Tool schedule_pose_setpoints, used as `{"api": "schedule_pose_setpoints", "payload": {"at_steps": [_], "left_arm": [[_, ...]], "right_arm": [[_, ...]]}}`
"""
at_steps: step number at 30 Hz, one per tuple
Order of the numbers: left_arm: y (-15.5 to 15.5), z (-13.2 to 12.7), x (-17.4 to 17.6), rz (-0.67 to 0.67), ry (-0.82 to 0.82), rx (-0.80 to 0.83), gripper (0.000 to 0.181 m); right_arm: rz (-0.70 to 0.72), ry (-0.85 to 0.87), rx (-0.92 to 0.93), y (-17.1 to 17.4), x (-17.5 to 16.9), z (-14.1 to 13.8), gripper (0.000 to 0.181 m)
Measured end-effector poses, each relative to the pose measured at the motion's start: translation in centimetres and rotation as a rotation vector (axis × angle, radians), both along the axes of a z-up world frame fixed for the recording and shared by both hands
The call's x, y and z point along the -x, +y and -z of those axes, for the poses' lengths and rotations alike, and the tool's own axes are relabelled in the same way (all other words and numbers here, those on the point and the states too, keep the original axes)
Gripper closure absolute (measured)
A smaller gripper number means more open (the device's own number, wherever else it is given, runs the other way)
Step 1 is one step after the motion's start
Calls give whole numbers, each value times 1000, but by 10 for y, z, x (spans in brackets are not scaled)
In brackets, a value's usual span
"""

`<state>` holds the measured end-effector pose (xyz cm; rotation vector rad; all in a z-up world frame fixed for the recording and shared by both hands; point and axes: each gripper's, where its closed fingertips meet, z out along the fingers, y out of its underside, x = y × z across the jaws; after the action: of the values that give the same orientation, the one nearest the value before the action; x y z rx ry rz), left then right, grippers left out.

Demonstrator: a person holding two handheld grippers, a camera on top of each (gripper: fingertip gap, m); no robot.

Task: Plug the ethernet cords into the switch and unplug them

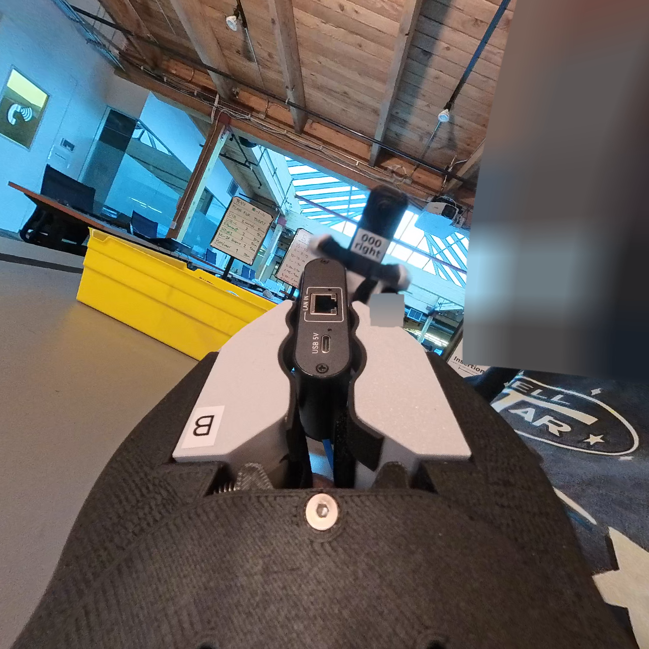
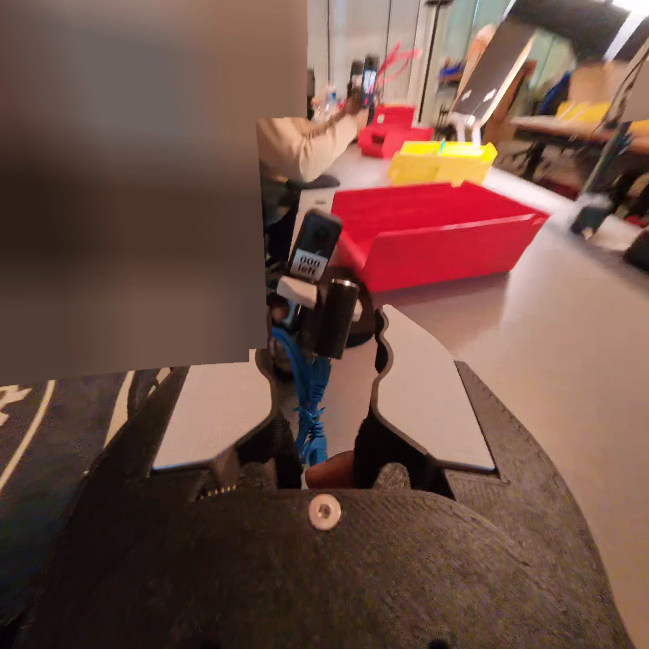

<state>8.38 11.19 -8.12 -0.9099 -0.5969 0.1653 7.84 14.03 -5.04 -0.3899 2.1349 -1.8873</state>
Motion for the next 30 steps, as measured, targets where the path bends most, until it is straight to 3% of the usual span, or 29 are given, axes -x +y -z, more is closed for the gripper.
{"api": "schedule_pose_setpoints", "payload": {"at_steps": [2,5,13,17,22,30], "left_arm": [[1,0,0,0,2,-1,156],[1,0,-1,0,4,-2,156],[1,-1,1,-3,3,-2,155],[1,-2,2,-4,2,0,155],[2,-2,4,-6,-3,2,155],[2,-2,4,-6,2,2,156]], "right_arm": [[-26,-47,-53,-13,-6,21,126],[-49,-114,-88,-17,-6,31,134],[4,-234,-82,3,-2,62,141],[17,-328,105,11,2,39,155],[-15,-341,34,0,-11,53,146],[38,-321,34,-5,-6,57,166]]}}
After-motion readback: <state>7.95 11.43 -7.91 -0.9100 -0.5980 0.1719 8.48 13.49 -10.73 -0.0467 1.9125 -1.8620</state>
